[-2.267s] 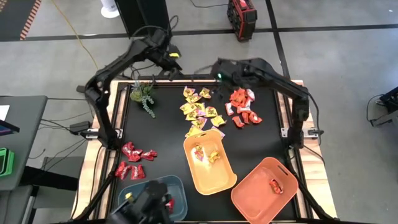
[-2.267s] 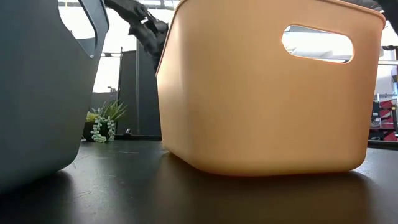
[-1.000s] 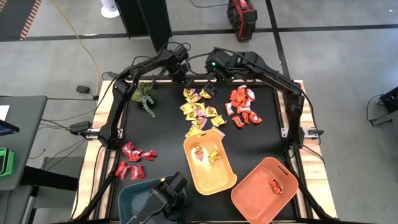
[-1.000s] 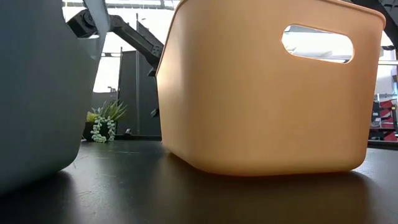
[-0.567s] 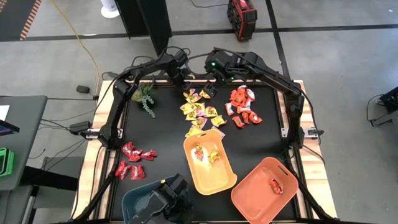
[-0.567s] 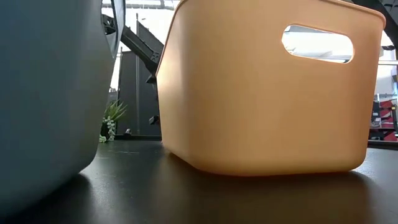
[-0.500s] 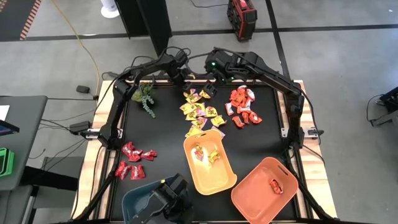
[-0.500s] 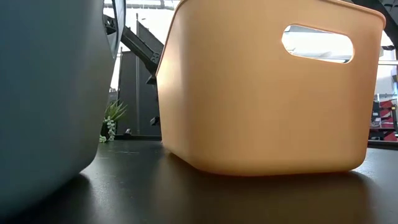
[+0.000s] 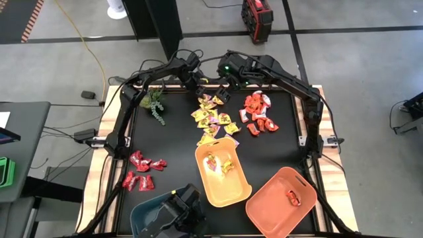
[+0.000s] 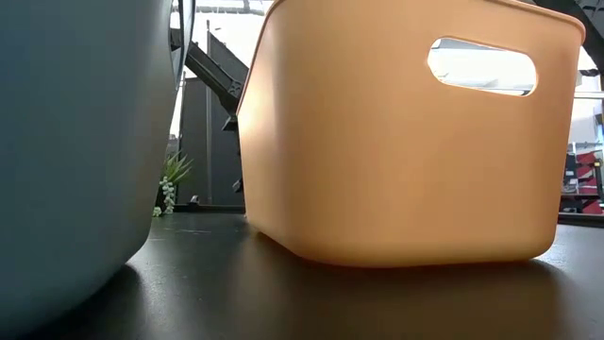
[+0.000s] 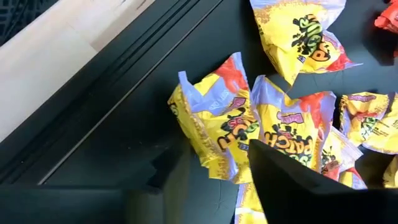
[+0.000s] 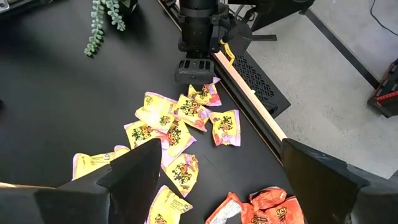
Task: Sort candy
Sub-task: Put the yellow candy into the yellow bin
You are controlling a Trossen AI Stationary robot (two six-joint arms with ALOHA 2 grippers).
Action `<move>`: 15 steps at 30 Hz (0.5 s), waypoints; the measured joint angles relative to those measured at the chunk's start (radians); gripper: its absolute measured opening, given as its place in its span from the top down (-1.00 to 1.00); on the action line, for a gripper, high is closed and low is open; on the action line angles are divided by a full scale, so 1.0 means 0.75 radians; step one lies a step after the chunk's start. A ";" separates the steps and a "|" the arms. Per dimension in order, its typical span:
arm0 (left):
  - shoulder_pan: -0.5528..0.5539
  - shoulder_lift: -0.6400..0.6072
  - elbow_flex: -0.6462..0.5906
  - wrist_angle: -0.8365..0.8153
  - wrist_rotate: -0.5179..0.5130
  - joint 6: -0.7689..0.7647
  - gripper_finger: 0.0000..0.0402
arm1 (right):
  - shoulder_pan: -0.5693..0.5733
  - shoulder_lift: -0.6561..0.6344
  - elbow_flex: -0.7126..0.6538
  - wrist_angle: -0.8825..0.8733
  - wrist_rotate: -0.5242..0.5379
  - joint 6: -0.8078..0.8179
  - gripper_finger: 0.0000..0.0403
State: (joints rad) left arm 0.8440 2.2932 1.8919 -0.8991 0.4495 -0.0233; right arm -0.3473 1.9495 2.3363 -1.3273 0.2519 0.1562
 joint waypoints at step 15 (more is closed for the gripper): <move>0.000 0.000 0.000 0.046 -0.013 0.001 0.98 | 0.000 0.000 0.000 0.001 0.000 0.002 -0.71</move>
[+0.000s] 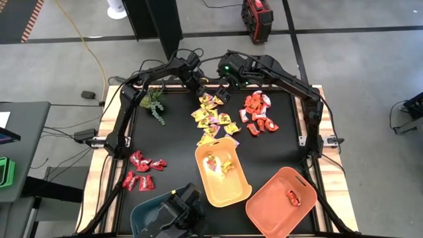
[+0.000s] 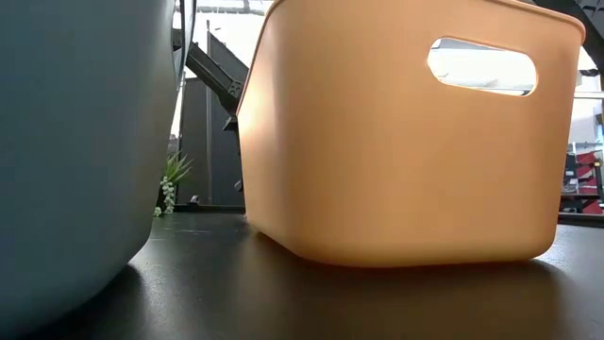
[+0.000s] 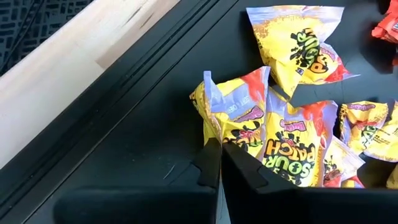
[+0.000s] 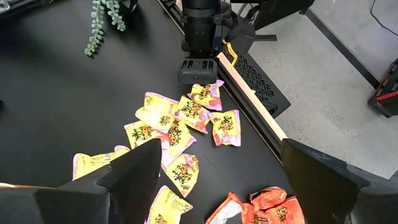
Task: Sort candy
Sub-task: Put the yellow candy into the yellow bin
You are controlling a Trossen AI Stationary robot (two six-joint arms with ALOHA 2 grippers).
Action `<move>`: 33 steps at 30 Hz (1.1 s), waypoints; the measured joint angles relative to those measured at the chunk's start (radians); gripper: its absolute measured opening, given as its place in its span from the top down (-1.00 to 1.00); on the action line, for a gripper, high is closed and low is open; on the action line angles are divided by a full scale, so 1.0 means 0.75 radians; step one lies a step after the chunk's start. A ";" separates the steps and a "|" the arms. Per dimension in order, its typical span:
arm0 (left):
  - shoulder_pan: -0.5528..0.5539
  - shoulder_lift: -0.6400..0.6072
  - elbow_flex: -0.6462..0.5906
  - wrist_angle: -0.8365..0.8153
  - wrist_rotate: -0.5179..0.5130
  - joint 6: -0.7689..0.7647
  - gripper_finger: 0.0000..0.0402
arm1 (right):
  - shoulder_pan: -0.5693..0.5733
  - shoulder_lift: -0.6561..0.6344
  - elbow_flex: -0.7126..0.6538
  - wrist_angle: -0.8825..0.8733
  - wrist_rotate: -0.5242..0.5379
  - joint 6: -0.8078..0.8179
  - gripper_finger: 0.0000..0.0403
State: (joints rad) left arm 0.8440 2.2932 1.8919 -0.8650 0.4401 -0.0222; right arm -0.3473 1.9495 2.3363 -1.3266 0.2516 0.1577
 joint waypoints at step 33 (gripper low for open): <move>-0.229 -0.627 -0.003 -0.320 -0.004 0.493 1.00 | 0.011 -0.070 -0.001 0.032 0.001 -0.070 -0.71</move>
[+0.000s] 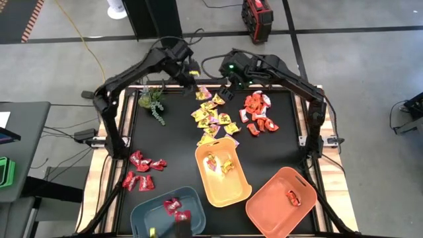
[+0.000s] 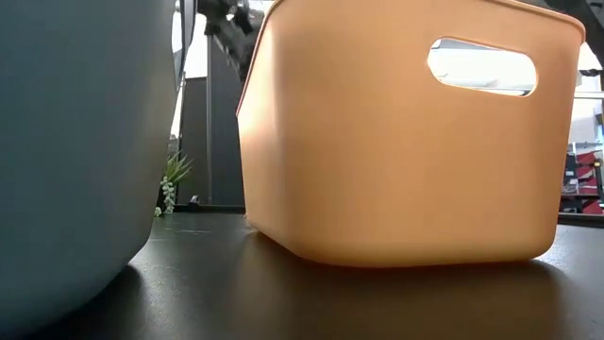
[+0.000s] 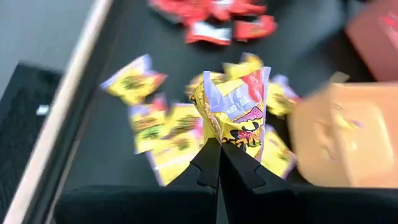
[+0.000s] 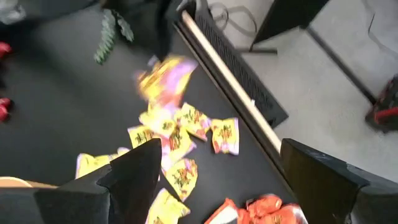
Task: Sort candy
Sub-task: Put the yellow candy into the yellow bin
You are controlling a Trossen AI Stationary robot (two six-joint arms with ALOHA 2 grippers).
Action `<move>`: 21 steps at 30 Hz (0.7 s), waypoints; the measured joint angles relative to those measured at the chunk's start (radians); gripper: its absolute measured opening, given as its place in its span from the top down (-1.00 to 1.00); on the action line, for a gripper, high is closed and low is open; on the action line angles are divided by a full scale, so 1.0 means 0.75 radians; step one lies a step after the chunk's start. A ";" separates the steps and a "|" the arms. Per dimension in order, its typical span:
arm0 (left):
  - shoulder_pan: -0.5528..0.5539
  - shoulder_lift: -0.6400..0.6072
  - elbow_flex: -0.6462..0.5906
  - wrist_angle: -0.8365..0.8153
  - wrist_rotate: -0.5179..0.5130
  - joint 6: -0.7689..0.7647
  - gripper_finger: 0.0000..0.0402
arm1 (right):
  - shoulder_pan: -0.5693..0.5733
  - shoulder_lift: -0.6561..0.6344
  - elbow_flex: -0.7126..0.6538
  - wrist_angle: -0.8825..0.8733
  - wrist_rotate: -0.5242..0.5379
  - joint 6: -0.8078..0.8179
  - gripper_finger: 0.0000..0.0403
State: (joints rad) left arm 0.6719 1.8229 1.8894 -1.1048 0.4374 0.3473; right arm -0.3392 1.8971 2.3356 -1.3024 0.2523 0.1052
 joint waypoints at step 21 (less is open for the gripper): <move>-0.725 -0.162 -0.552 0.383 -0.097 -0.115 0.65 | 0.178 -0.325 0.001 0.064 0.024 -0.036 -0.71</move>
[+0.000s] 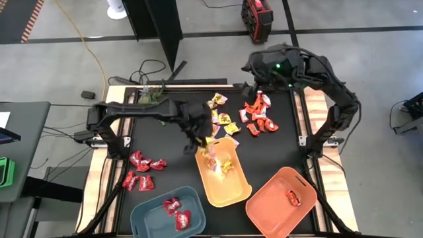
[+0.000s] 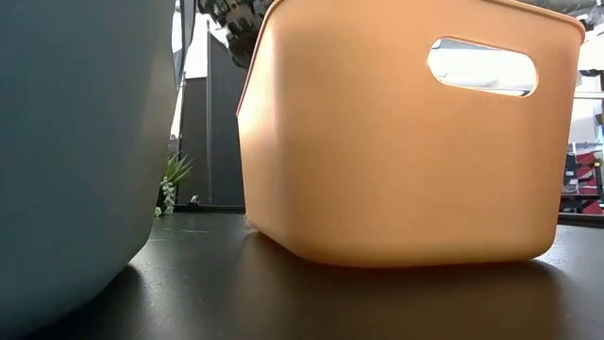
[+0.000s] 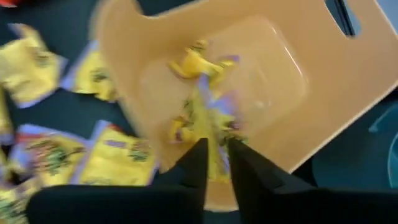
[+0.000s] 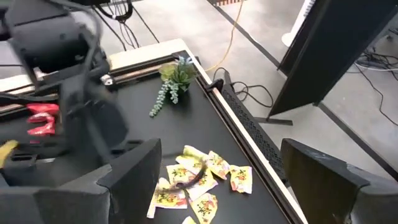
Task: Sort candy
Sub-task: Put the yellow candy into the yellow bin, then put the red candy into the blue bin
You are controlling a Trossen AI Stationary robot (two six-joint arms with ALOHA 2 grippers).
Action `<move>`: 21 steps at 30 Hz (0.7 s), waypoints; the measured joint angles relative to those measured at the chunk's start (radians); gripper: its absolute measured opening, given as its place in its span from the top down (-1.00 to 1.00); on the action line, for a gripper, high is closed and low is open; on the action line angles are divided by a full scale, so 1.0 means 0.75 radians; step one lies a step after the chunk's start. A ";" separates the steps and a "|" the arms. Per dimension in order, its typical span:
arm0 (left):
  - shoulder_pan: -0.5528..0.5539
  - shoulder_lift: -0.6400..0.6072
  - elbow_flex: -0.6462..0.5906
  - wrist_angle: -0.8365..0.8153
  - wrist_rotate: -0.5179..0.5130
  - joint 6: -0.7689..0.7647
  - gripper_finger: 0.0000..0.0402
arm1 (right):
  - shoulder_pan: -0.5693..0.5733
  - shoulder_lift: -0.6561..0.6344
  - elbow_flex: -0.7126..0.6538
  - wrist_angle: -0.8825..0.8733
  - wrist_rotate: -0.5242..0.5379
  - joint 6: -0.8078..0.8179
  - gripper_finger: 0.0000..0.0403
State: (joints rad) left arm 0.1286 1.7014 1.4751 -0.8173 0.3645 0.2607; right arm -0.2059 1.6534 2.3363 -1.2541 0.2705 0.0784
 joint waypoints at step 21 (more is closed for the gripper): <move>0.485 -0.148 -0.004 -0.297 -0.458 -0.199 -0.16 | 0.055 0.059 -0.001 -0.053 0.032 -0.036 -0.71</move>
State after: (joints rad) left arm 0.4926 1.5905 1.4719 -1.0403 0.0207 0.1116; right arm -0.1645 1.6974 2.3360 -1.2935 0.2947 0.0514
